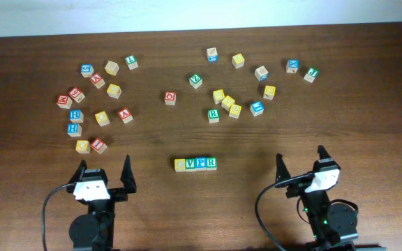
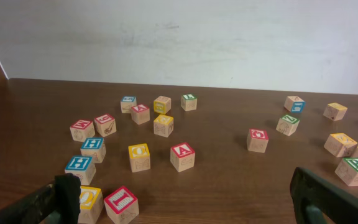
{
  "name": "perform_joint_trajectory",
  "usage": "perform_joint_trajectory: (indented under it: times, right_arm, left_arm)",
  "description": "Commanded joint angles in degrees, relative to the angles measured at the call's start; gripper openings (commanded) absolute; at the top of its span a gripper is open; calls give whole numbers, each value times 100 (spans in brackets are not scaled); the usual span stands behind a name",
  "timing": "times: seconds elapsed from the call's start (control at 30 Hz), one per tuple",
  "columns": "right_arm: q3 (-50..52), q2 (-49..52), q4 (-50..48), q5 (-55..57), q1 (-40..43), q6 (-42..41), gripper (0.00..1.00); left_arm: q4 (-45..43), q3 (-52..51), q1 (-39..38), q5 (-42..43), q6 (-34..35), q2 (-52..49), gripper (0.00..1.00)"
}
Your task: Spell out CVPR
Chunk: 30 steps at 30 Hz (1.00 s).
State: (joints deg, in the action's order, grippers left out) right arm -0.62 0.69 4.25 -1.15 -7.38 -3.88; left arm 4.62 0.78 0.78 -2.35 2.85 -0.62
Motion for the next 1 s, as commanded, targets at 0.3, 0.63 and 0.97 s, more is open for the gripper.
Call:
perform_joint_trajectory:
  times: [0.3,0.63,0.97]
  right_arm:
    - [31,-50,44,138,442,367,98]
    - [31,-48,42,138,439,367,98]
    - [31,-48,42,138,439,367,98]
  left_arm:
    - [15,-24,26,17,79,33,99]
    - [15,-24,26,17,76,33,99]
    - [15,-24,26,17,79,33,99]
